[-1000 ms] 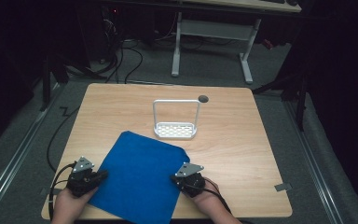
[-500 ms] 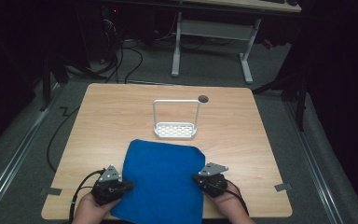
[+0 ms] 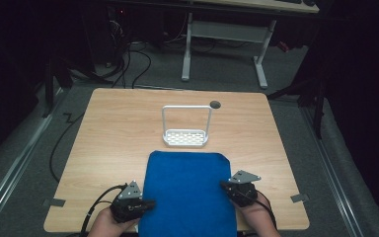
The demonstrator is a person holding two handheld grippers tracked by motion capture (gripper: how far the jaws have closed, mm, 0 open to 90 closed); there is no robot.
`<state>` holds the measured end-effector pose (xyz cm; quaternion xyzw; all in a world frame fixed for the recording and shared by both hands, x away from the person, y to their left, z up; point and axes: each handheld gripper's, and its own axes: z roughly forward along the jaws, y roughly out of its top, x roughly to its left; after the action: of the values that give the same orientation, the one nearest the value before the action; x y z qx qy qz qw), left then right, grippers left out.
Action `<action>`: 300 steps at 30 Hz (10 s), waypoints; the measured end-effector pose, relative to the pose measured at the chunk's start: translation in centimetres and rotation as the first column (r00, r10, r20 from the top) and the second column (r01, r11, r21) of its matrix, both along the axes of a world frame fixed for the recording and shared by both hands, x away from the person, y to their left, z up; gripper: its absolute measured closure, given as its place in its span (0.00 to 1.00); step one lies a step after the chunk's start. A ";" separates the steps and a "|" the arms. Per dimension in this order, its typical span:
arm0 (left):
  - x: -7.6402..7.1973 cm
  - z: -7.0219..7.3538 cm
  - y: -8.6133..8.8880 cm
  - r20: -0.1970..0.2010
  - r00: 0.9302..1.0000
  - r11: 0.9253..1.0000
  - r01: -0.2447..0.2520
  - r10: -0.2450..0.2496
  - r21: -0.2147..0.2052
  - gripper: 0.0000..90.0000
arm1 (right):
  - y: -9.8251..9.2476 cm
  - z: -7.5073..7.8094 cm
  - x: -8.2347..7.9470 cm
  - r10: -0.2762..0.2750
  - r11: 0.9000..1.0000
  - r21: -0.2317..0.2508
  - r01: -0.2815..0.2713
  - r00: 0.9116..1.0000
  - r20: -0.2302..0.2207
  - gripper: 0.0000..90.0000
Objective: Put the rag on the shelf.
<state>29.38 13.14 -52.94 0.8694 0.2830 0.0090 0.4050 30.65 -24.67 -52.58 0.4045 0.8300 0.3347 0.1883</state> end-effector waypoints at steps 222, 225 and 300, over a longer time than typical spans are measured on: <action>8.9 16.4 0.0 0.399 0.766 0.833 -0.308 0.504 -0.460 0.97 | 1.2 17.2 3.7 -0.198 0.935 0.354 -0.012 0.811 0.550 0.98; 9.3 16.9 0.0 0.414 0.759 0.836 -0.305 0.503 -0.457 0.97 | 1.3 17.7 4.1 -0.201 0.935 0.356 -0.012 0.807 0.555 0.98; 22.1 4.2 -2.1 0.157 0.900 0.910 -0.383 0.406 -0.160 0.97 | 0.8 5.4 18.8 -0.224 0.952 0.245 0.182 0.963 0.153 0.98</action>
<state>51.47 11.09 -48.71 0.7621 0.4143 0.1545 0.4729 49.42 -23.91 -47.22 0.4753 0.7195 0.4416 0.2477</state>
